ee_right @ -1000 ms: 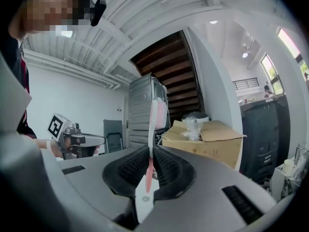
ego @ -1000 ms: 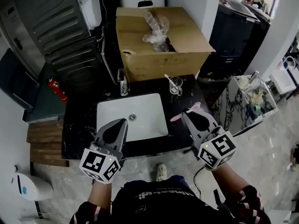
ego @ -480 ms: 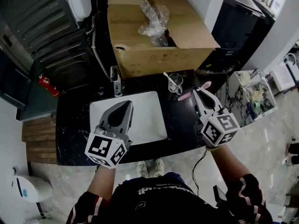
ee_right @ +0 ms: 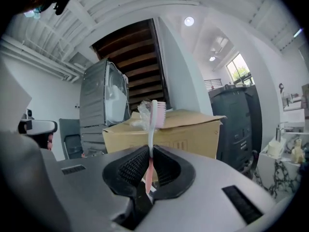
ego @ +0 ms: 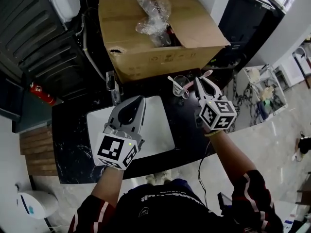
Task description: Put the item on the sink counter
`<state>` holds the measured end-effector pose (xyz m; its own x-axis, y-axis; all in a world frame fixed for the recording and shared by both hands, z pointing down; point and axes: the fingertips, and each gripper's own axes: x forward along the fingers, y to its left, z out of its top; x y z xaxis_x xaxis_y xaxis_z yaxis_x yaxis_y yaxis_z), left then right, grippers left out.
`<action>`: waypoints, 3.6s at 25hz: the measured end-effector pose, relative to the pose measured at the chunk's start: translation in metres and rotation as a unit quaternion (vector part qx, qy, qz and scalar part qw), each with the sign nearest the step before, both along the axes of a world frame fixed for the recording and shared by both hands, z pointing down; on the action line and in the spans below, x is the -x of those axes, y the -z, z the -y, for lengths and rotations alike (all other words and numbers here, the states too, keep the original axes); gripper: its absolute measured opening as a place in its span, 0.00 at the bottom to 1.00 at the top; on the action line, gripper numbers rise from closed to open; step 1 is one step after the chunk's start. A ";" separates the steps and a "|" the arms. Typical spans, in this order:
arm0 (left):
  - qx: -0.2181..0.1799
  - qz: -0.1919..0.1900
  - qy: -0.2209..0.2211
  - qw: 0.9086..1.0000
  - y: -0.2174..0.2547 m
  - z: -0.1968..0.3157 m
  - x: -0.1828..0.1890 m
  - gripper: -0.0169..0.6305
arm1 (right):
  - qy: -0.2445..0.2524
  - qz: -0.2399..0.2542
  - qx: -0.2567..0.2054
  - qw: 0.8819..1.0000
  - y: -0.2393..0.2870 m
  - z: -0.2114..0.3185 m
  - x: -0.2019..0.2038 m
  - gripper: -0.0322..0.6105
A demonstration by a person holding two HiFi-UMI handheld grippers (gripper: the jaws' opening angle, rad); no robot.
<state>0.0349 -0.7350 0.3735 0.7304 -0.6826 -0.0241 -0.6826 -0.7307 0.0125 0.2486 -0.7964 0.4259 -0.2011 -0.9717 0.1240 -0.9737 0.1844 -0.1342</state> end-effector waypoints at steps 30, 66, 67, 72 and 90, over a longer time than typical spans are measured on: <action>0.066 0.040 -0.005 0.997 -0.063 0.030 0.020 0.05 | -0.080 0.015 0.103 0.991 -0.146 0.067 -0.015 0.14; 0.038 0.026 0.011 0.999 -0.017 0.000 0.042 0.05 | -0.034 -0.008 0.119 0.992 -0.107 0.019 0.014 0.33; 0.034 0.023 0.014 0.999 -0.012 -0.003 0.045 0.05 | -0.025 -0.014 0.110 0.994 -0.096 0.013 0.021 0.33; 0.012 0.017 0.029 0.999 0.015 -0.021 0.062 0.05 | 0.029 -0.036 0.037 0.998 -0.018 -0.017 0.064 0.33; -0.004 -0.045 0.074 0.996 0.057 -0.078 0.137 0.05 | 0.219 -0.006 -0.086 0.972 0.123 -0.147 0.216 0.11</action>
